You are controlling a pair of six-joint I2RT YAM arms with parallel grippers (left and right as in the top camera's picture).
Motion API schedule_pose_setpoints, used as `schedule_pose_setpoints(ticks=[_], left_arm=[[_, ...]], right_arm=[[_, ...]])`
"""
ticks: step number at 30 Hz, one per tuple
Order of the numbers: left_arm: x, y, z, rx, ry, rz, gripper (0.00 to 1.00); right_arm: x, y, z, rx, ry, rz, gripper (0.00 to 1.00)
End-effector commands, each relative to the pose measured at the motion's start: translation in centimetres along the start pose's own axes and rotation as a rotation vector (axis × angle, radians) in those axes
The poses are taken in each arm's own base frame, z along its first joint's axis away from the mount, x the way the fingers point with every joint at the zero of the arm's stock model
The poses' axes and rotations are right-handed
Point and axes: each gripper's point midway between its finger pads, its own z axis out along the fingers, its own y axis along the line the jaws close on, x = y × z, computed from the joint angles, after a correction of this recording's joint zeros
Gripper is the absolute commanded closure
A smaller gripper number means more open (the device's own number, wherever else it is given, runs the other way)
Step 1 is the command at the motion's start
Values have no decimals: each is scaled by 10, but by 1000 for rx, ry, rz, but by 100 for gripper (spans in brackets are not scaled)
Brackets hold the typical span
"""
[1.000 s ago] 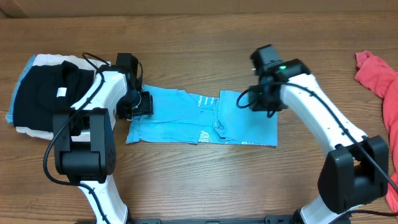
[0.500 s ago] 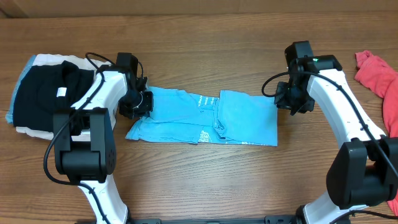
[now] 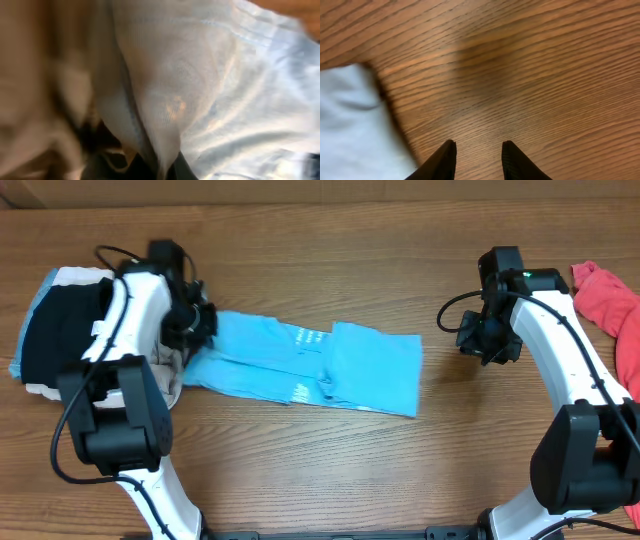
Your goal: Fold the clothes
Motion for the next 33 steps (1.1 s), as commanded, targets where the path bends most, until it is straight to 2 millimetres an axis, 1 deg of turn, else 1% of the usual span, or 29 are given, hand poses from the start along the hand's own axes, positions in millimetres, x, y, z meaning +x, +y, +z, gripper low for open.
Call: schedule_pose_setpoints(ticks=[1,4,7,8,9,11,13,17,20,21,23,26,30,33], left_arm=[[-24,6,-40,-23,-95,52,96],[-33,5,-61,-19,-131,51,96],[-36,-11,-81,42,-148,63,96],[-34,-20,-86,77,-146,70,96],[-30,-37,-92,137,-136,85,96],[-23,-57,-96,198,-110,107,96],[-12,-76,-94,230,-71,137,96],[11,-110,-88,224,0,217,96],[24,-138,-84,222,27,269,96],[30,-151,-82,217,33,292,96],[36,-167,-79,209,37,307,96],[44,-186,-75,176,31,345,96],[53,-202,-67,113,19,380,96],[61,-217,-65,116,19,397,96]], right_arm=[[-8,-4,-10,-3,-40,27,67],[-8,-4,-10,-3,-40,27,67],[-8,-4,-10,-4,-40,27,67],[-8,-4,-10,-3,-40,27,67],[-8,-4,-10,-4,-40,27,66],[-8,-4,-10,-4,-40,27,67],[-8,-4,-10,-3,-40,27,66],[-8,-4,-10,-3,-37,26,66],[-7,-4,-10,-2,-36,26,66],[-7,-4,-10,-2,-35,26,66],[-7,-4,-10,-1,-33,26,66],[-6,-4,-10,-1,-33,26,67],[-6,-4,-10,-1,-32,26,66],[-6,-5,-10,0,-29,26,66]])
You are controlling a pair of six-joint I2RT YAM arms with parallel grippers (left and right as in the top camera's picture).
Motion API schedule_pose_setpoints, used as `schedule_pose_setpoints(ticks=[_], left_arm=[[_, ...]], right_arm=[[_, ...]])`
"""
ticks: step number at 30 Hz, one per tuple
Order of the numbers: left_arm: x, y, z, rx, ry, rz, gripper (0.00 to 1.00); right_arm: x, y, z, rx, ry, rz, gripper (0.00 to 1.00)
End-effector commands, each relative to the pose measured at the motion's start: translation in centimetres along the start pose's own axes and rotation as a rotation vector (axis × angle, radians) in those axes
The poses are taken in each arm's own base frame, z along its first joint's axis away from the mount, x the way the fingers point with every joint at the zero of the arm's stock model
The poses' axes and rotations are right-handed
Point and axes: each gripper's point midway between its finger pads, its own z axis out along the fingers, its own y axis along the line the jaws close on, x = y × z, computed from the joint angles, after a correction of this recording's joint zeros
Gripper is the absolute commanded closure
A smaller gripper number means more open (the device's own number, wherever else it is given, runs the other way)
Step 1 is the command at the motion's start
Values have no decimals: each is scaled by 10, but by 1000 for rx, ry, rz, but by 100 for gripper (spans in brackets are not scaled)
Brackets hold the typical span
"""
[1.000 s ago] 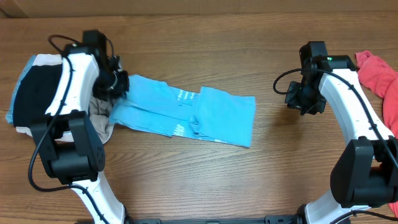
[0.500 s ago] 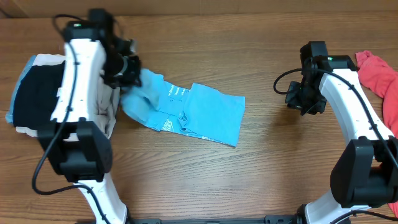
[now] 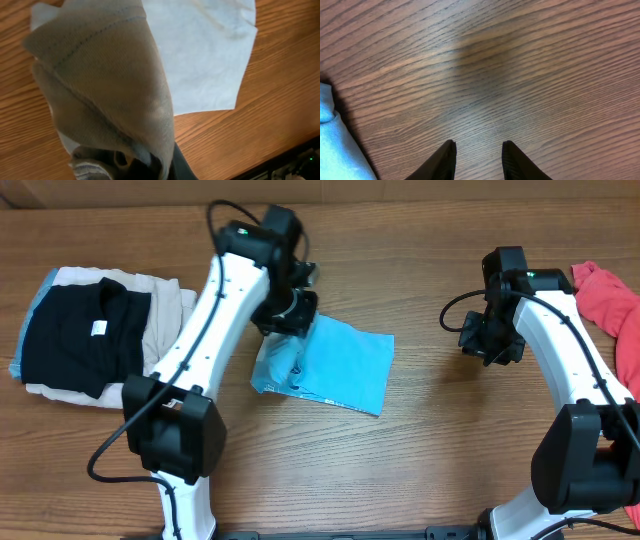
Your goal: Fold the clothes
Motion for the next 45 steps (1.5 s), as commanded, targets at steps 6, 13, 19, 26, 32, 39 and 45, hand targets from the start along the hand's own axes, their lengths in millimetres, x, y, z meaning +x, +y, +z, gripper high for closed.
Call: schedule_pose_setpoints(ticks=[6,13,19,26,32,39,45], left_arm=[[-10,-37,0,-10,-78,-23,96],[-14,-51,6,-1,-93,-3,95],[-15,-60,8,6,-100,10,93],[-17,-96,11,101,-122,27,51],[-23,-81,10,14,-152,102,50],[-33,-10,-3,-164,-175,-11,53],[-56,53,-18,-214,-255,-181,56]], right_arm=[[-6,-1,-11,-3,-34,18,66],[-5,-2,-11,-1,-30,18,66],[-5,-2,-11,-1,-30,17,66],[-6,-2,-11,-1,-33,-5,66],[-4,-2,-11,0,-25,-6,66],[2,32,-14,-196,5,-122,65],[19,99,-33,-496,38,-249,66]])
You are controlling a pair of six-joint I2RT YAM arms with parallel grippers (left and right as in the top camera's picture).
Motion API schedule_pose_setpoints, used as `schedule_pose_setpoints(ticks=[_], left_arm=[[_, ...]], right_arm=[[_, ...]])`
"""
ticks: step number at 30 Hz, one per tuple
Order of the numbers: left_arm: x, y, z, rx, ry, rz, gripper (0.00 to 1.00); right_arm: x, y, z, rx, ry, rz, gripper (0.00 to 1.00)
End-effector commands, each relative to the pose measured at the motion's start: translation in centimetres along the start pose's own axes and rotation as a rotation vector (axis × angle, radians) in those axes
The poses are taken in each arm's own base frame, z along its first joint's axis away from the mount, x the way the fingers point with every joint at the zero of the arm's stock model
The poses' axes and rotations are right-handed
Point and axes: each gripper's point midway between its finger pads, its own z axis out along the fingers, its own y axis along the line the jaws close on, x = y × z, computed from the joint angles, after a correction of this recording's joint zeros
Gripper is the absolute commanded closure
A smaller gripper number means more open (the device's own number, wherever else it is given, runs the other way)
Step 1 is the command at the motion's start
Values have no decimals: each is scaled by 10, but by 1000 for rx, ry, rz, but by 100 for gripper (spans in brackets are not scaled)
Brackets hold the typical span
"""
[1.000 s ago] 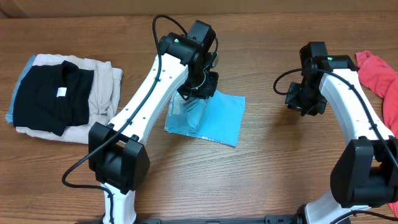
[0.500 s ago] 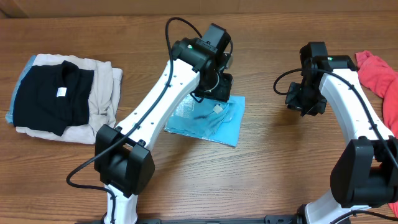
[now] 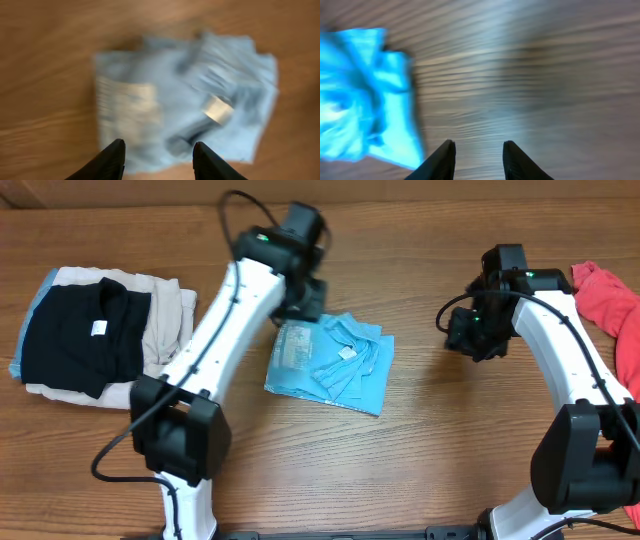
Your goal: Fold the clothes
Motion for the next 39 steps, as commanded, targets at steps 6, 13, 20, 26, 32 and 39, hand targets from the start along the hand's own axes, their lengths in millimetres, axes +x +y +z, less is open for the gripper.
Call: schedule_pose_setpoints(ticks=[6,13,20,26,32,39], left_arm=[[-34,41,21,17,-60,-50,62],[-17,48,78,-8,75,-54,63],[5,55,118,-29,196,-65,62],[12,56,124,-36,230,-67,60],[13,56,124,-36,232,-68,58],[13,53,124,-24,234,-67,58]], right_arm=[[19,122,1,-335,6,-238,68],[31,181,21,-393,-17,-355,70],[38,215,46,-399,-46,-450,70],[43,212,88,-350,27,-389,70],[74,173,113,-211,208,-312,71],[96,85,99,146,349,-212,74]])
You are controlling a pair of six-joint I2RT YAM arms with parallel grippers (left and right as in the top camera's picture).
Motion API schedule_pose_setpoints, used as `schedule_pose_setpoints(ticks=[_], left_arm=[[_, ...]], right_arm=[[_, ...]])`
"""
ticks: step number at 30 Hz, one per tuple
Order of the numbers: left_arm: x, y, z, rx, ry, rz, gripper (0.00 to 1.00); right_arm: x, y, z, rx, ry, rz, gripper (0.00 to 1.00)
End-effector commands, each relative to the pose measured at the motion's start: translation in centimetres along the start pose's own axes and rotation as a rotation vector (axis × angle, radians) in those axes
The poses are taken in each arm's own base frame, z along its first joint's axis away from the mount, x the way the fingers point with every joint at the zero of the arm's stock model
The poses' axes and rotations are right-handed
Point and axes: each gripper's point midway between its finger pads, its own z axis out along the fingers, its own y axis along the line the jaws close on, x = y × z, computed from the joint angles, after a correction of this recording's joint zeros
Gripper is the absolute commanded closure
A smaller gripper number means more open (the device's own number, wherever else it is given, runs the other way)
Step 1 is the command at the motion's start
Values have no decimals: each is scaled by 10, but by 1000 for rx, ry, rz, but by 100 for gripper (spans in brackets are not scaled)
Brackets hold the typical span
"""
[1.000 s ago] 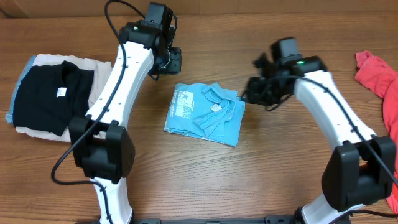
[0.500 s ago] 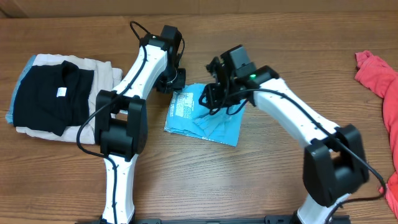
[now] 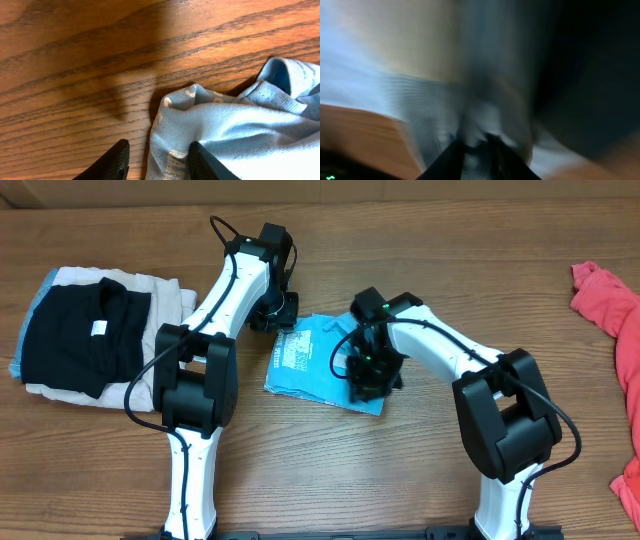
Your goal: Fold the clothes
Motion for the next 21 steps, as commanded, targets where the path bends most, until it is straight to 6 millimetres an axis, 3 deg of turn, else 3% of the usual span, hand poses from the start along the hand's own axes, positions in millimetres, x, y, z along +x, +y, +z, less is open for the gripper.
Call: schedule_pose_setpoints(ticks=[1,4,9,16,21], left_arm=[[0,-6,2,16,4,30,58],[1,-7,2,21,9,30,59],[5,-6,2,18,26,29,58],[5,-6,2,18,28,29,57],[5,-6,2,18,28,28,57]], right_arm=[[-2,-48,-13,197,-25,58,74],[-6,-67,-18,266,-43,81,74],[-19,-69,-31,257,-93,92,75],[-67,-31,-91,171,-345,20,74],[-94,10,-100,54,-454,-200,73]])
